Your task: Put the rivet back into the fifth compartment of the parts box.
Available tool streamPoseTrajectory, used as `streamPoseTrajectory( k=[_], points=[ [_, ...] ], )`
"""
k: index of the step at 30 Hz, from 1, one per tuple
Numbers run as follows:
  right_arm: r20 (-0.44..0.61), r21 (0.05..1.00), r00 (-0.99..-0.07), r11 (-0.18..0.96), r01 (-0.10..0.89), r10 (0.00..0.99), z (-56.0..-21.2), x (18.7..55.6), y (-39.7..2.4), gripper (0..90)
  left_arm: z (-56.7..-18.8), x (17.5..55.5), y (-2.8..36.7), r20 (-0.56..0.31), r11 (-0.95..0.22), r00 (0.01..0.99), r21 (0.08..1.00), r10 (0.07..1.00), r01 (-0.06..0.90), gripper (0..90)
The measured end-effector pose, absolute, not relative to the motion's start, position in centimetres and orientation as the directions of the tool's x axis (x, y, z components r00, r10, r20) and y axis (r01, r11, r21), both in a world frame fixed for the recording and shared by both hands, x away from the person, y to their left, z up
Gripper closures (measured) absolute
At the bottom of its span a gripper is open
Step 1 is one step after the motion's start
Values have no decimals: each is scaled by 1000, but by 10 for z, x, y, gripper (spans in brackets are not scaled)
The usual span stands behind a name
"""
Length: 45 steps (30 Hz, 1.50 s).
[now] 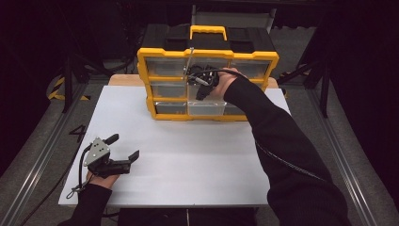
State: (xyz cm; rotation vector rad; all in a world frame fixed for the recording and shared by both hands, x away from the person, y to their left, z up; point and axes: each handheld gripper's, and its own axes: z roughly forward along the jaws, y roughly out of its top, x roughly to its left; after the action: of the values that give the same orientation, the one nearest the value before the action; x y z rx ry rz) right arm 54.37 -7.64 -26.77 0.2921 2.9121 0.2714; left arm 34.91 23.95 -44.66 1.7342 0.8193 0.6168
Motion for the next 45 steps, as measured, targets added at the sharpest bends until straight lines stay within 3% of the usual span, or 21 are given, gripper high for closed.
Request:
streamPoseTrajectory(
  k=[26,32,37,41,42,44,45],
  points=[
    [-134,167,-970,970,179,202,-284,552,-77,792,-447,350,240,9,-196,632,954,775,227,31],
    [-171,214,-962,961,176,215,-270,546,-83,756,-448,351,239,1,-191,633,954,774,231,32],
    [-225,315,-945,936,158,236,-247,530,-97,717,-448,352,238,5,-200,638,952,770,234,31],
    [-247,404,-931,902,152,267,-235,516,-112,564,-448,352,238,5,-202,639,951,769,235,31],
    [-247,404,-931,902,152,267,-235,516,-112,564,-448,352,238,5,-202,639,951,769,235,31],
    [-248,479,-919,863,159,307,-231,506,-125,425,-448,351,238,1,-193,636,953,772,233,31],
    [-248,479,-919,863,159,307,-231,506,-125,425,-448,351,238,1,-193,636,953,772,233,31]
  ],
)
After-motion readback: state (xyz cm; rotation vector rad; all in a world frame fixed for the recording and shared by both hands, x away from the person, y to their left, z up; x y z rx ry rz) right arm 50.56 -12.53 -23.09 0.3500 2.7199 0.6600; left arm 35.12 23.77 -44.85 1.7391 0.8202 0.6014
